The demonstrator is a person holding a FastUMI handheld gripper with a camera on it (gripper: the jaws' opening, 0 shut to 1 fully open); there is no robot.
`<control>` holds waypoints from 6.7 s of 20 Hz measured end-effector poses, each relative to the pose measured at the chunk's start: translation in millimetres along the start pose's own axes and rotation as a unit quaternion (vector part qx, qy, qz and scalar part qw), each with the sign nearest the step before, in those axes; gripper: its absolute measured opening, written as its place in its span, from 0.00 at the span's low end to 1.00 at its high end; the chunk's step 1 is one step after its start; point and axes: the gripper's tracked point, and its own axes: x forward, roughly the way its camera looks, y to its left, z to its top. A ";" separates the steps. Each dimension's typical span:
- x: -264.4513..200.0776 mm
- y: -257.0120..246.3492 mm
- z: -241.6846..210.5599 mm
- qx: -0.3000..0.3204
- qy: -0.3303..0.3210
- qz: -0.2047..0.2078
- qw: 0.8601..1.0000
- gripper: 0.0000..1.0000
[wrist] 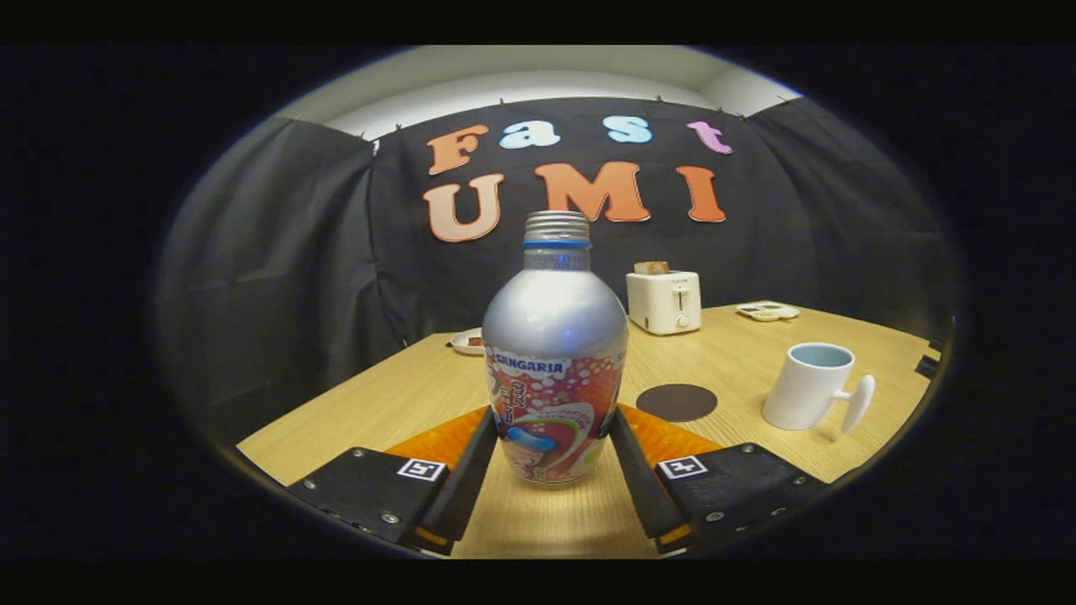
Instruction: Take the bottle from table, then pour the juice into the cup, finally place the bottle on the coaster
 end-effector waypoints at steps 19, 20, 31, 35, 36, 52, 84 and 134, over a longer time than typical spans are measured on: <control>10.9 -47.8 11.9 0.269 0.039 0.030 0.962 0.76; 10.0 -50.0 8.3 0.286 0.044 0.030 0.957 0.76; 14.9 -70.0 -10.0 0.408 0.087 0.007 0.909 0.75; 15.1 -73.4 -0.4 0.447 0.092 0.003 0.890 0.75; 15.1 -74.3 2.2 0.459 0.090 0.003 0.884 0.76; 21.4 -72.2 32.1 0.619 0.082 0.008 0.781 0.75; 21.0 -80.6 73.4 0.776 0.026 0.044 0.629 0.75; 25.4 -94.8 113.5 0.852 -0.017 0.055 0.521 0.75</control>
